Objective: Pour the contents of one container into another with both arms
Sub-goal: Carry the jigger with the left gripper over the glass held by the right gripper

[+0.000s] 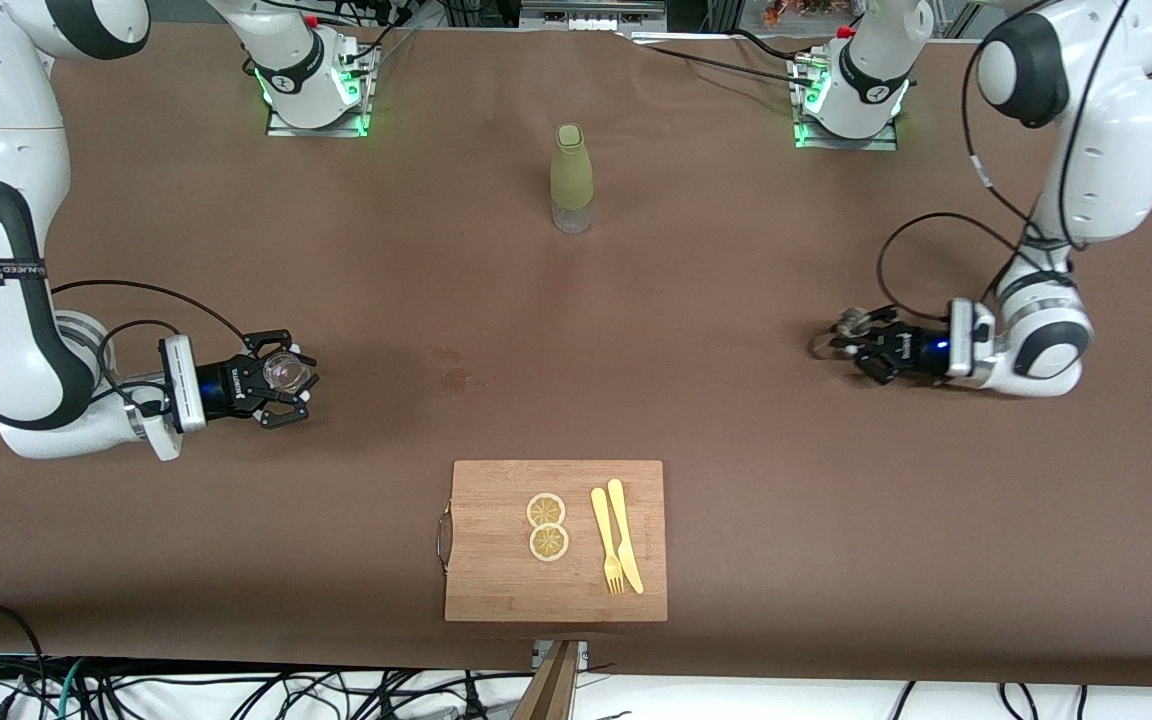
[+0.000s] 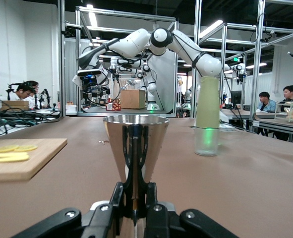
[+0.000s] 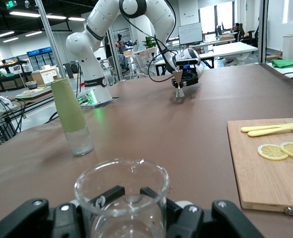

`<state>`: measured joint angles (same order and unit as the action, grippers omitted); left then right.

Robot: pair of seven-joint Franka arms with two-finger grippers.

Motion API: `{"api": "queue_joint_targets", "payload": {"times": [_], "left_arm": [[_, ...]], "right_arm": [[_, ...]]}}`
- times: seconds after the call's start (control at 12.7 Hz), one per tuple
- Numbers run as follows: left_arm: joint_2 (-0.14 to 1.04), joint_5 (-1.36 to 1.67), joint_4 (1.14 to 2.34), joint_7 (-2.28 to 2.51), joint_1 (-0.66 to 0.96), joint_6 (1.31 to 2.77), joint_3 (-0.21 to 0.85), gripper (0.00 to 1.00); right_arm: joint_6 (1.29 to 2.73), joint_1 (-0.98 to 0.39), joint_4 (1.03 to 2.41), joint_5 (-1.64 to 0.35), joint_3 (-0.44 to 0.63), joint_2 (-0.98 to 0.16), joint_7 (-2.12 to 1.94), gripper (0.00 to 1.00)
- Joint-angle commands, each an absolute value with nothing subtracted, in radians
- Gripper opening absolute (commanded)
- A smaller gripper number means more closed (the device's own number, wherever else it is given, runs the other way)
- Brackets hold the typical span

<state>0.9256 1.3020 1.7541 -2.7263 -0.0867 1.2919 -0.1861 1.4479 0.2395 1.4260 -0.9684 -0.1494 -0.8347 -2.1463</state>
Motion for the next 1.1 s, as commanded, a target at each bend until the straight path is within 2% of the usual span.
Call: {"api": "queue_joint_targets", "payload": {"times": [0.0,0.39,0.63,0.79,1.03], "left_arm": [[0.905,1.391,1.783,-2.781,-0.014,1.412,-0.106,0.00],[0.902,1.589,1.757,-2.680,0.086,1.691,0.107,0.00],[0.905,1.643,1.683,-2.564,0.158,1.888,0.211,0.00],[0.914,1.701,1.645,-2.508,0.225,1.975,0.238,0.00],[0.925,1.798,1.631,-2.510,0.305,2.000,0.239,0.00]], "right_arm": [[1.428,0.245,1.404,-0.962,-0.169,-0.833,-2.099,0.23],[1.419,0.230,1.405,-0.927,-0.169,-0.782,-2.069,0.23],[1.423,0.216,1.431,-0.901,-0.164,-0.741,-2.068,0.23],[1.437,0.206,1.468,-0.858,-0.164,-0.680,-2.046,0.23],[1.471,0.201,1.553,-0.822,-0.164,-0.599,-1.987,0.23]]}}
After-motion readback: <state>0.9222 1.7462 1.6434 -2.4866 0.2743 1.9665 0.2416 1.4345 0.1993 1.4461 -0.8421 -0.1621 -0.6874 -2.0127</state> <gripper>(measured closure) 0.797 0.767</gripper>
